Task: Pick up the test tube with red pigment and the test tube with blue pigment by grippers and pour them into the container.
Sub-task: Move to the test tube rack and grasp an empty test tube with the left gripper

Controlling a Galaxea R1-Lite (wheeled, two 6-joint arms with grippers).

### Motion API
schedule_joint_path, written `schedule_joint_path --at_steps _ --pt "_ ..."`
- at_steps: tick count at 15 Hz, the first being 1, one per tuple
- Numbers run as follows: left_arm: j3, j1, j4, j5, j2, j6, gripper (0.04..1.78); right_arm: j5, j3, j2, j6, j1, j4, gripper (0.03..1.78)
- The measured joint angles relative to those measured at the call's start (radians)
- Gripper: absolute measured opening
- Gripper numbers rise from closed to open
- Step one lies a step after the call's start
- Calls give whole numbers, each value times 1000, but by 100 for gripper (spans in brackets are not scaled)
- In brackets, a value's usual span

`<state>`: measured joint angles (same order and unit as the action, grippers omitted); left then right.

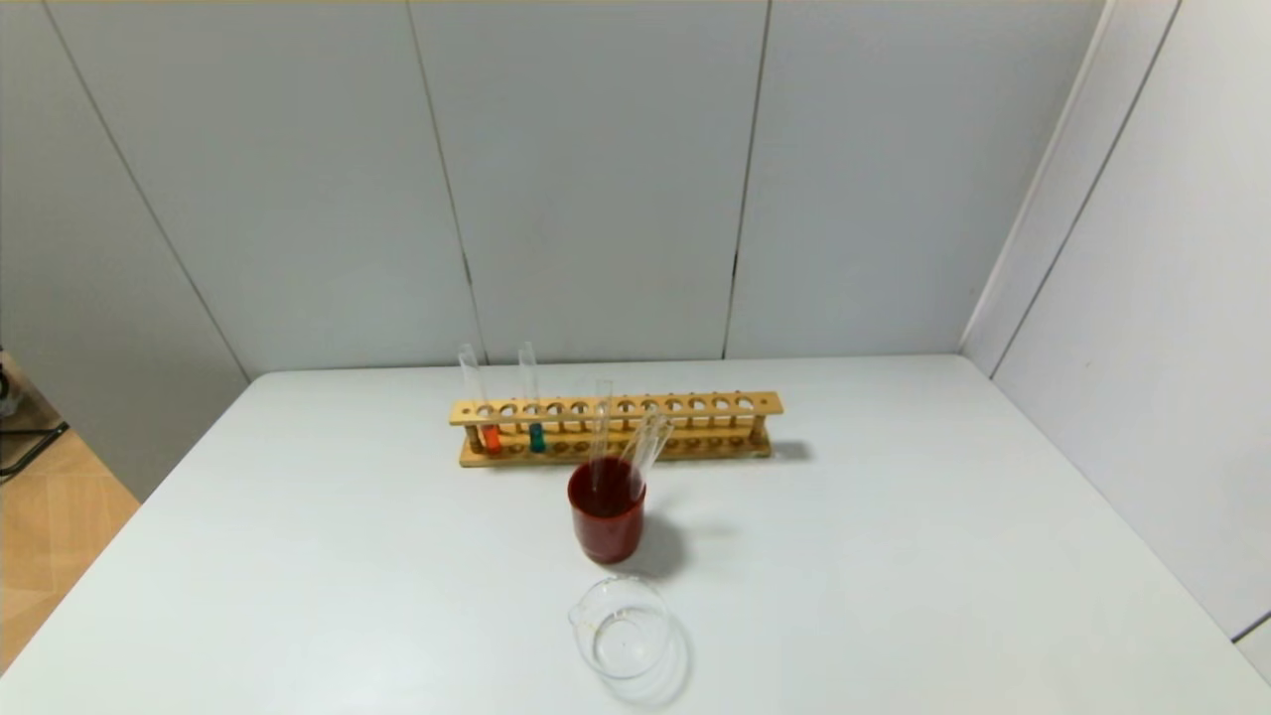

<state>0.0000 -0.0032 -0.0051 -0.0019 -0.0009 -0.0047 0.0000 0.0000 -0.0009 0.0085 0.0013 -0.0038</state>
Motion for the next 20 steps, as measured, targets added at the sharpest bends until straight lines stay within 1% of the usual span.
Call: schedule_joint_path --at_steps 20 --pt "0 0 -1 0 0 -3 175 0 0 0 0 0 0 175"
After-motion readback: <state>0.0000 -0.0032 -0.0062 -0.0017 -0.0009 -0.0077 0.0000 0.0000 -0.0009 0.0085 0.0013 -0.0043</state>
